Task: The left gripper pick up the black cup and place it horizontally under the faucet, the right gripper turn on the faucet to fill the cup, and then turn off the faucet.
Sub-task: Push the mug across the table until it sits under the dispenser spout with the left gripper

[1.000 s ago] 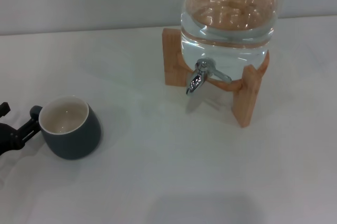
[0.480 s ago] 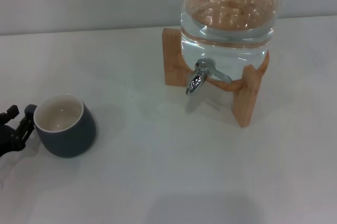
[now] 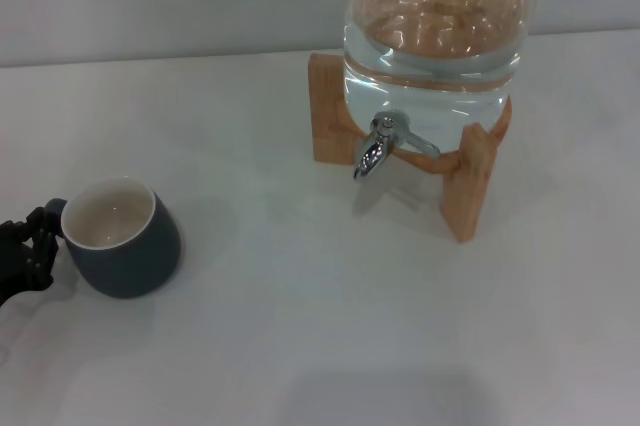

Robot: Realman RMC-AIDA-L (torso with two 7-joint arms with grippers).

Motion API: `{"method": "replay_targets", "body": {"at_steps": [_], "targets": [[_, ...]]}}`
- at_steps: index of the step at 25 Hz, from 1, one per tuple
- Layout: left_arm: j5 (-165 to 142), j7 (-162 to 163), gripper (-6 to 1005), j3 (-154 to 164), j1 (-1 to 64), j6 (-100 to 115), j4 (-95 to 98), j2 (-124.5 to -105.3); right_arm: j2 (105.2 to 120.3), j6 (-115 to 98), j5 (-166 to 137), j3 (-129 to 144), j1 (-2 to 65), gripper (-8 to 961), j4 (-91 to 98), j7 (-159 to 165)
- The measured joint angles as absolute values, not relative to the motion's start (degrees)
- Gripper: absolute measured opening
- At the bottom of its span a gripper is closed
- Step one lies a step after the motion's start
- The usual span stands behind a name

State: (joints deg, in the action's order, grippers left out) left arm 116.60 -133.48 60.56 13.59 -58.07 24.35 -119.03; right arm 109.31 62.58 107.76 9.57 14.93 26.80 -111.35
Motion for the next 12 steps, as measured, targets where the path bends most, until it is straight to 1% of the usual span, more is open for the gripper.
{"method": "replay_targets", "body": {"at_steps": [7, 12], "targets": [[116.17, -133.45, 108, 60.64, 13.62, -58.37, 24.47, -119.09, 109.07, 62.59, 107.8, 9.58, 14.94, 843, 26.75, -111.36], [115.58, -133.41, 109, 60.65, 13.63, -58.6, 24.51, -119.2, 109.0, 62.59, 107.73, 9.58, 14.94, 844, 26.72, -111.36]]}}
